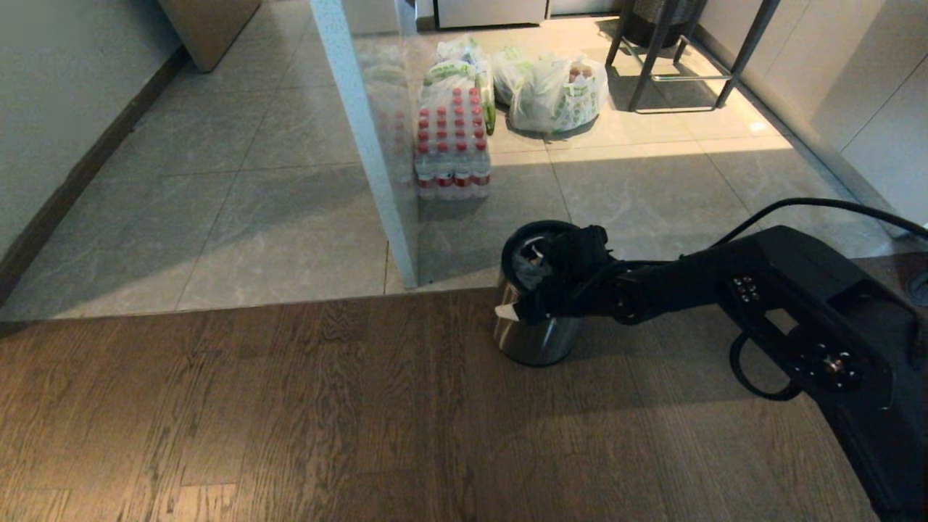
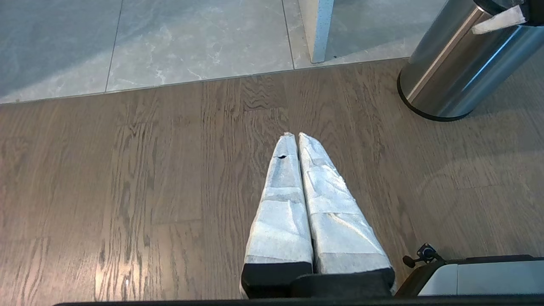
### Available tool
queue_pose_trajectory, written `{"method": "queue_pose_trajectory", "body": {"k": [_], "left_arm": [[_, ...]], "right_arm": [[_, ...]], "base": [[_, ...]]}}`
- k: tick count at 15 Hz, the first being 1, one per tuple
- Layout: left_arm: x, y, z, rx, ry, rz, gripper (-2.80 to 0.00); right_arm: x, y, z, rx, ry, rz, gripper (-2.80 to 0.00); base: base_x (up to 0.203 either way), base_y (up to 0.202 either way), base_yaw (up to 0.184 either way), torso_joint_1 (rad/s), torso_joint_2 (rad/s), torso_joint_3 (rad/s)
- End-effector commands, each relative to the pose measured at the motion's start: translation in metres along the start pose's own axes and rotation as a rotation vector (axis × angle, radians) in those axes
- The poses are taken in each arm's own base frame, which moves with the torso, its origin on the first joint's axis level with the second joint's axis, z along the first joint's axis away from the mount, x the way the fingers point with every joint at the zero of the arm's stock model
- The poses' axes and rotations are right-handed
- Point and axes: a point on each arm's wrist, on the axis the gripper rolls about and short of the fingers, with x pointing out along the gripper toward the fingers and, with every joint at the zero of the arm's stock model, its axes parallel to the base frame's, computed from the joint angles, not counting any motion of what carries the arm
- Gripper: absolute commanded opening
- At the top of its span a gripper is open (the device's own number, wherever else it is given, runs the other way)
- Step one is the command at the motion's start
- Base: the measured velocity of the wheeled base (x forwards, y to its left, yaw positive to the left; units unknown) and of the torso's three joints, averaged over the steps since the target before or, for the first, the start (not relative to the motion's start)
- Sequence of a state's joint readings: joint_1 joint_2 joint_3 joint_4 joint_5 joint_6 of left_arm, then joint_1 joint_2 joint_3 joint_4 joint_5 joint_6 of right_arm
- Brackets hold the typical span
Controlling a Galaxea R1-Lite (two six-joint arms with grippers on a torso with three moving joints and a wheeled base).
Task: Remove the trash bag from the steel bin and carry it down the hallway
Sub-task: Place the outer trash can on the ground
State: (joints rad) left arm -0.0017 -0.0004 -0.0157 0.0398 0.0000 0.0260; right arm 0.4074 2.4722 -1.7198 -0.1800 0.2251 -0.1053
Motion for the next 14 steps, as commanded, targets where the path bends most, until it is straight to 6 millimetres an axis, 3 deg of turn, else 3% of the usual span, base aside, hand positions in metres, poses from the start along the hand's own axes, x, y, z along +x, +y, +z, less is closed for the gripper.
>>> {"method": "queue_pose_trajectory", "body": {"k": [1,8,14], "left_arm": [[0.000,0.000,0.000,0.000,0.001,0.000,-2.80],[0.000,0.000,0.000,0.000,0.001,0.000,-2.80],[0.000,0.000,0.000,0.000,0.001,0.000,-2.80]], "right_arm": [[0.004,0.000,-0.002,-0.009,-0.014,0.001,-2.80],[0.000,-0.002,0.004,-0.016,-0.033,-0.067,-2.80],[-0.039,0.004,0.032,-0.022,-0.070,-0.070,-2.80]], "base": [[0.000,0.000,0.000,0.000,0.00,0.000],[0.000,0.000,0.000,0.000,0.00,0.000],[0.000,0.000,0.000,0.000,0.00,0.000]]}}
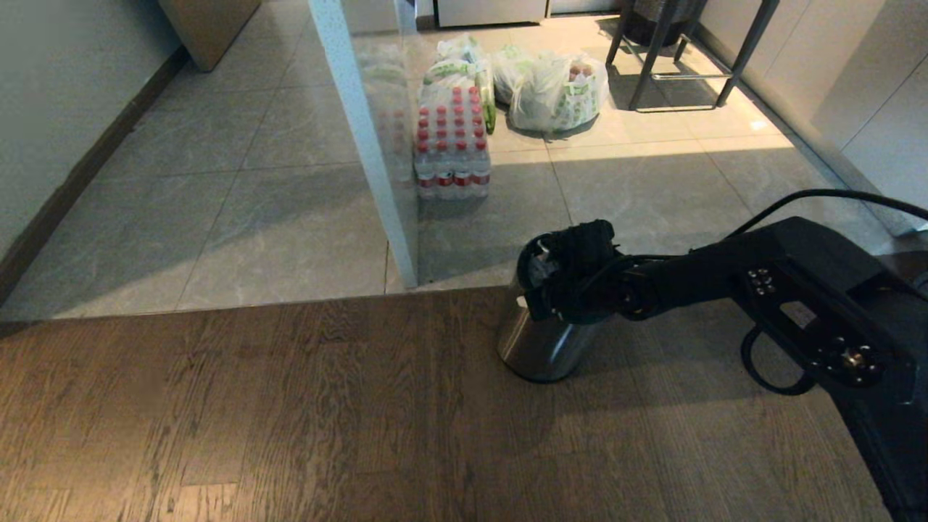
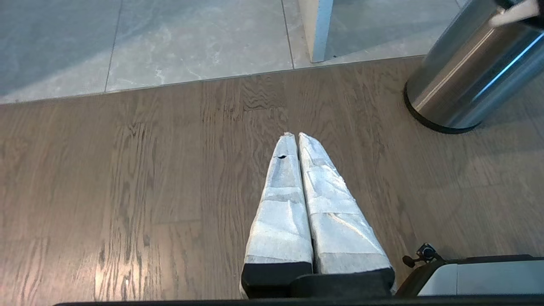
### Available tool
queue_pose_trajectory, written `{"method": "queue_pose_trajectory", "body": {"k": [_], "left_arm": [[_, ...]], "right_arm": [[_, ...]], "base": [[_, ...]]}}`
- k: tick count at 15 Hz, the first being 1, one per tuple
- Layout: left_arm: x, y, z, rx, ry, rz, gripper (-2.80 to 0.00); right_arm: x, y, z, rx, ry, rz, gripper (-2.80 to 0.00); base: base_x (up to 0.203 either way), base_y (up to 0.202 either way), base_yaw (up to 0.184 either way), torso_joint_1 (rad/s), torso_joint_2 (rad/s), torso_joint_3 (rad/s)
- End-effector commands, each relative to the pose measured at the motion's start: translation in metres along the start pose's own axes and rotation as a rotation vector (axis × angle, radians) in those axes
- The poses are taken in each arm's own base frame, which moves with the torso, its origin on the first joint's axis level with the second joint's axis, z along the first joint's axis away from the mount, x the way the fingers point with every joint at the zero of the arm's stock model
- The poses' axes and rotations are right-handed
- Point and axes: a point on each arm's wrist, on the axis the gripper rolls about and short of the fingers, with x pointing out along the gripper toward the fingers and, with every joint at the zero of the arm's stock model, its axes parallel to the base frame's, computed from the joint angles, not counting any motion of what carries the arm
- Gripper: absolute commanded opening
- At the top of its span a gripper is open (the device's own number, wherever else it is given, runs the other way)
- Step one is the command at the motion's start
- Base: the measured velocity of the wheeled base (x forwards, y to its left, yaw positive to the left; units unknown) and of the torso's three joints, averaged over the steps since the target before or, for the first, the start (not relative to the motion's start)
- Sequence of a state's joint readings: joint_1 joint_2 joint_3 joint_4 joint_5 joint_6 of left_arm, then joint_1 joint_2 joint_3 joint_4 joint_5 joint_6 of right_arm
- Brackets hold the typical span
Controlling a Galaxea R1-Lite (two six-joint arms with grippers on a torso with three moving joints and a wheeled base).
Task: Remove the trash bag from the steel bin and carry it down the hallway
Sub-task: Place the outer trash can on the ground
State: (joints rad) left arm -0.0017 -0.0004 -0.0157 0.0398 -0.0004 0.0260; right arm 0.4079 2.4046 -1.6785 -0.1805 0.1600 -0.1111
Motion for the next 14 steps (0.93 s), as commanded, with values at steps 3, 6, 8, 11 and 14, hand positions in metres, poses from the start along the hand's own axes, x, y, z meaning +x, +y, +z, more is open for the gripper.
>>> {"method": "queue_pose_trajectory", "body": {"k": [3,6,8,11,14], "left_arm": [[0.000,0.000,0.000,0.000,0.001,0.001,-2.80],[0.000,0.000,0.000,0.000,0.001,0.001,-2.80],[0.000,0.000,0.000,0.000,0.001,0.001,-2.80],[0.000,0.000,0.000,0.000,0.001,0.001,-2.80],[0.000,0.000,0.000,0.000,0.001,0.001,-2.80]], "right_arm": [[-0.037,0.004,0.019,-0.010,-0.042,0.002,-2.80],[-0.067,0.008,0.030,-0.013,-0.063,0.002,-2.80],[-0.088,0.010,0.038,-0.018,-0.085,-0.001,-2.80],[-0.112,0.013,0.046,-0.026,-0.115,-0.004,-2.80],[-0.139,0.017,0.058,-0.039,-0.164,-0.007,-2.80]], "base": [[0.000,0.000,0.000,0.000,0.00,0.000],[0.000,0.000,0.000,0.000,0.00,0.000],[0.000,0.000,0.000,0.000,0.00,0.000],[0.000,0.000,0.000,0.000,0.00,0.000],[0.000,0.000,0.000,0.000,0.00,0.000]]}}
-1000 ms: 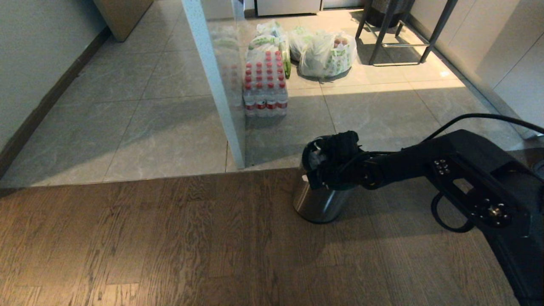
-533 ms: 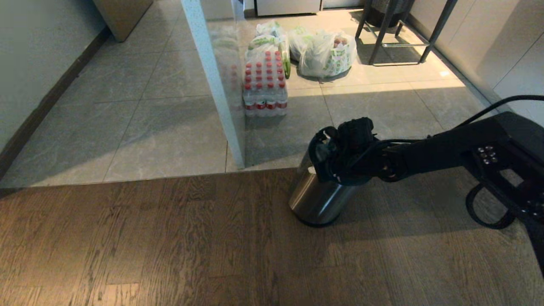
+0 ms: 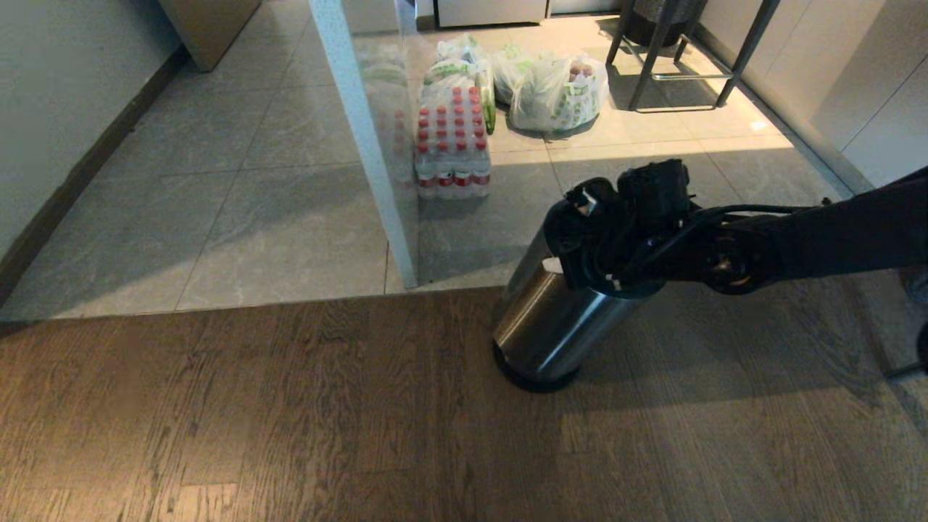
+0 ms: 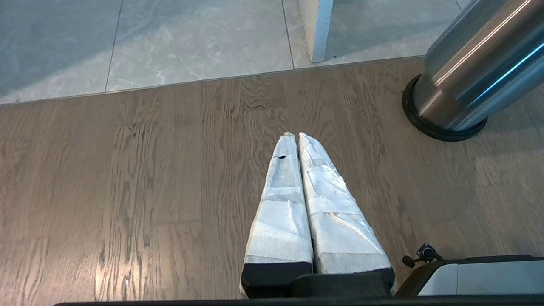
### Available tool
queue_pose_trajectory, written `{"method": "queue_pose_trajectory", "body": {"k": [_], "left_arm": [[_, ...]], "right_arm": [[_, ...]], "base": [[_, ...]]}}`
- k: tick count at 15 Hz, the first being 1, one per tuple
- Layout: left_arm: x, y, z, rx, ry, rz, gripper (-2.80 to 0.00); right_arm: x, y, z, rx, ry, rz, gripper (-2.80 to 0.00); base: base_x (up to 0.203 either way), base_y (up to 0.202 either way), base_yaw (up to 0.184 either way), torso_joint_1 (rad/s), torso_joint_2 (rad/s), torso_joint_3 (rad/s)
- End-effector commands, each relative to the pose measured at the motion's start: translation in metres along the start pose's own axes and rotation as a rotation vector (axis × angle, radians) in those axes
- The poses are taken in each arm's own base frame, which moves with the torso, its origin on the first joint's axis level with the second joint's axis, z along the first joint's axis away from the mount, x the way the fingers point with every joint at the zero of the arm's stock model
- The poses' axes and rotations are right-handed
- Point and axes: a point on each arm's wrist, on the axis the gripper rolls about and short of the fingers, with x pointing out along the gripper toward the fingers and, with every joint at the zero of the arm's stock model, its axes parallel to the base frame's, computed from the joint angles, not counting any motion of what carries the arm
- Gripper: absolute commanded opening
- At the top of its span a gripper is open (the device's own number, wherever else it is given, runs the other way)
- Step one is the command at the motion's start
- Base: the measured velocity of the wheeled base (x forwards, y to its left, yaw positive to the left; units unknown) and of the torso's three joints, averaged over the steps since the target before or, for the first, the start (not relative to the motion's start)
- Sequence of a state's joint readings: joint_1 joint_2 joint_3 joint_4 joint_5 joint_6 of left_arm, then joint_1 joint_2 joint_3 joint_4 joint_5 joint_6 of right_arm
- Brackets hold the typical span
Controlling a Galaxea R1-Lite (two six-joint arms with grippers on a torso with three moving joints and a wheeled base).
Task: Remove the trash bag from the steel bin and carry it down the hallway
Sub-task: Place the outer trash can on the ground
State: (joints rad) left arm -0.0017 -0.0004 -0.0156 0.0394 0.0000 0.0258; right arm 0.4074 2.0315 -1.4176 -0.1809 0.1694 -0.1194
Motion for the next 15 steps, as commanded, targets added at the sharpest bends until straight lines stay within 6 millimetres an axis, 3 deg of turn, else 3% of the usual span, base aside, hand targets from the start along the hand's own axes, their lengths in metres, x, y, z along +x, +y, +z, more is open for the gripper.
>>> {"method": "queue_pose_trajectory", "body": {"k": [1,9,15], "left_arm": [[0.000,0.000,0.000,0.000,0.001,0.000,-2.80],[0.000,0.000,0.000,0.000,0.001,0.000,-2.80],[0.000,0.000,0.000,0.000,0.001,0.000,-2.80]], "right_arm": [[-0.030,0.004,0.019,-0.025,-0.067,-0.004,-2.80],[-0.125,0.016,0.056,-0.064,-0.135,-0.007,-2.80],[-0.222,0.030,0.080,-0.072,-0.180,-0.010,-2.80]], "base": [[0.000,0.000,0.000,0.000,0.00,0.000],[0.000,0.000,0.000,0.000,0.00,0.000],[0.000,0.000,0.000,0.000,0.00,0.000]]}}
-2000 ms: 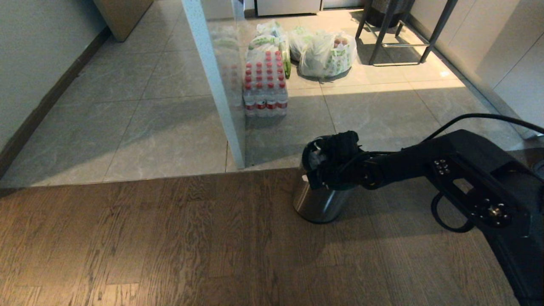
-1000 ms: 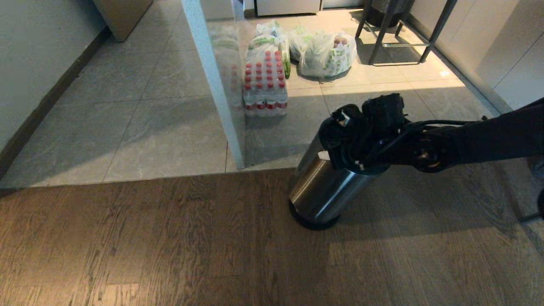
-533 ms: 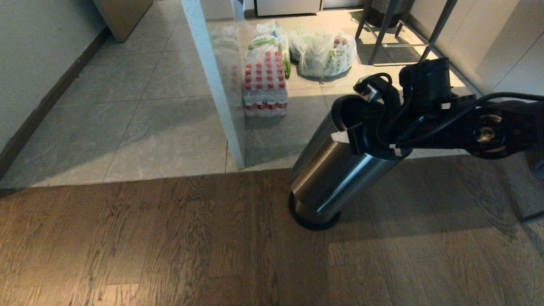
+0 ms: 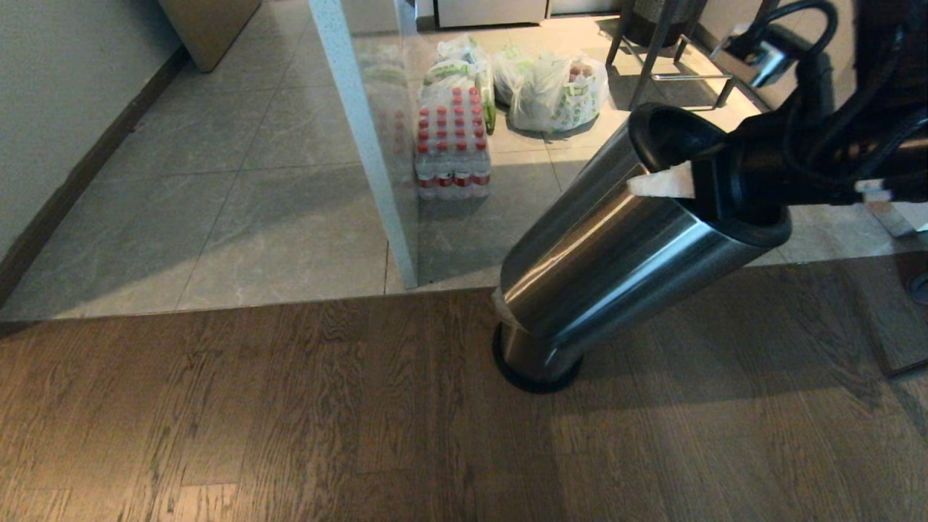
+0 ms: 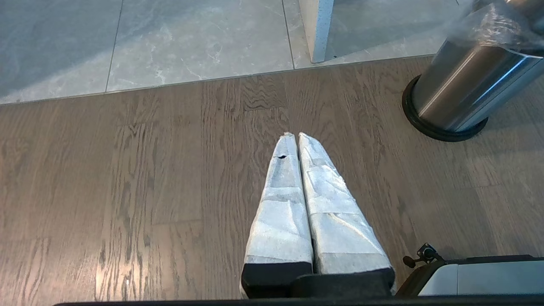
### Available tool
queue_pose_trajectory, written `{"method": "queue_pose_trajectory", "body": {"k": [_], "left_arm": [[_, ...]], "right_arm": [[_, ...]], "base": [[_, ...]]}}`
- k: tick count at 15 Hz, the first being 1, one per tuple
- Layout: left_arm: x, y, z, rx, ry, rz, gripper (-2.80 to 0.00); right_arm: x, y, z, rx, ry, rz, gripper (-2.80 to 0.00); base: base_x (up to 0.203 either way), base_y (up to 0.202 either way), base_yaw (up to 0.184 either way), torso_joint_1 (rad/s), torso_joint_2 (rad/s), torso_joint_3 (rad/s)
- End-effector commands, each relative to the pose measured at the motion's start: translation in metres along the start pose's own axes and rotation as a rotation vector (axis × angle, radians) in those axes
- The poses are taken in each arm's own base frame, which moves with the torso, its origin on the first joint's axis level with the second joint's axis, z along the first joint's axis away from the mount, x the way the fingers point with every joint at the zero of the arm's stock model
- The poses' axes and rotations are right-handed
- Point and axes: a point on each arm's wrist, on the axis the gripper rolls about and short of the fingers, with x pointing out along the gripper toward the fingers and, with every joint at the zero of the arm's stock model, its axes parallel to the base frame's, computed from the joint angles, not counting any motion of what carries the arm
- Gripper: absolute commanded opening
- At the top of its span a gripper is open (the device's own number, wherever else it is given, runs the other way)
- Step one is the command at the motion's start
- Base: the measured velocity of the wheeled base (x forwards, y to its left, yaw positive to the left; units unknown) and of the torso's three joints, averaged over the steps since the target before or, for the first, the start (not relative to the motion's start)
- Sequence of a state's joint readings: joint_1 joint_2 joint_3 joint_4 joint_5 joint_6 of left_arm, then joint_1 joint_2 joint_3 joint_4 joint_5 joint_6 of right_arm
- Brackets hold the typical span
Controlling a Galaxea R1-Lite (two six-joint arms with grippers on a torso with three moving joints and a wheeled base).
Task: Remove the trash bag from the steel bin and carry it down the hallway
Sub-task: Place the outer trash can on the ground
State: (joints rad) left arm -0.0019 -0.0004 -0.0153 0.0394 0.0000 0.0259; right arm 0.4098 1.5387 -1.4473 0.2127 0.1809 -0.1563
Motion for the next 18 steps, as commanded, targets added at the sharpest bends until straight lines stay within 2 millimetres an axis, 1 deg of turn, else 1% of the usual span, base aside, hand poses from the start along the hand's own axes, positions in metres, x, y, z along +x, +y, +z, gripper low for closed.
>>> {"method": "queue_pose_trajectory", "body": {"k": [1,3,4,5,7,8,9,11,13,16,17,18], "left_arm": [[0.000,0.000,0.000,0.000,0.001,0.000,-2.80],[0.000,0.000,0.000,0.000,0.001,0.000,-2.80],[0.000,0.000,0.000,0.000,0.001,0.000,-2.80],[0.000,0.000,0.000,0.000,0.001,0.000,-2.80],[0.000,0.000,0.000,0.000,0.001,0.000,-2.80],[0.000,0.000,0.000,0.000,0.001,0.000,-2.80],[0.000,0.000,0.000,0.000,0.001,0.000,-2.80],[0.000,0.000,0.000,0.000,0.001,0.000,-2.80],[0.000,0.000,0.000,0.000,0.001,0.000,-2.80],[0.000,0.000,0.000,0.000,0.001,0.000,-2.80],[0.000,0.000,0.000,0.000,0.001,0.000,-2.80],[0.000,0.000,0.000,0.000,0.001,0.000,-2.80]], "right_arm": [[-0.048,0.006,0.018,-0.015,-0.052,-0.006,-2.80],[-0.069,0.009,0.023,-0.014,-0.052,-0.006,-2.80],[-0.074,0.009,0.023,-0.014,-0.049,-0.011,-2.80],[-0.076,0.005,0.023,-0.009,-0.048,-0.034,-2.80],[-0.079,-0.015,0.018,0.019,-0.034,-0.130,-2.80],[-0.080,-0.026,0.012,0.039,-0.011,-0.181,-2.80],[-0.078,-0.040,0.002,0.067,0.029,-0.238,-2.80],[-0.069,-0.072,-0.017,0.128,0.103,-0.346,-2.80],[-0.054,-0.109,-0.036,0.184,0.163,-0.431,-2.80],[-0.025,-0.161,-0.071,0.264,0.243,-0.508,-2.80],[-0.013,-0.181,-0.085,0.284,0.260,-0.531,-2.80],[-0.002,-0.197,-0.097,0.297,0.273,-0.543,-2.80]], "base": [[0.000,0.000,0.000,0.000,0.00,0.000],[0.000,0.000,0.000,0.000,0.00,0.000],[0.000,0.000,0.000,0.000,0.00,0.000],[0.000,0.000,0.000,0.000,0.00,0.000],[0.000,0.000,0.000,0.000,0.00,0.000],[0.000,0.000,0.000,0.000,0.00,0.000],[0.000,0.000,0.000,0.000,0.00,0.000],[0.000,0.000,0.000,0.000,0.00,0.000],[0.000,0.000,0.000,0.000,0.00,0.000],[0.000,0.000,0.000,0.000,0.00,0.000],[0.000,0.000,0.000,0.000,0.00,0.000],[0.000,0.000,0.000,0.000,0.00,0.000]]}}
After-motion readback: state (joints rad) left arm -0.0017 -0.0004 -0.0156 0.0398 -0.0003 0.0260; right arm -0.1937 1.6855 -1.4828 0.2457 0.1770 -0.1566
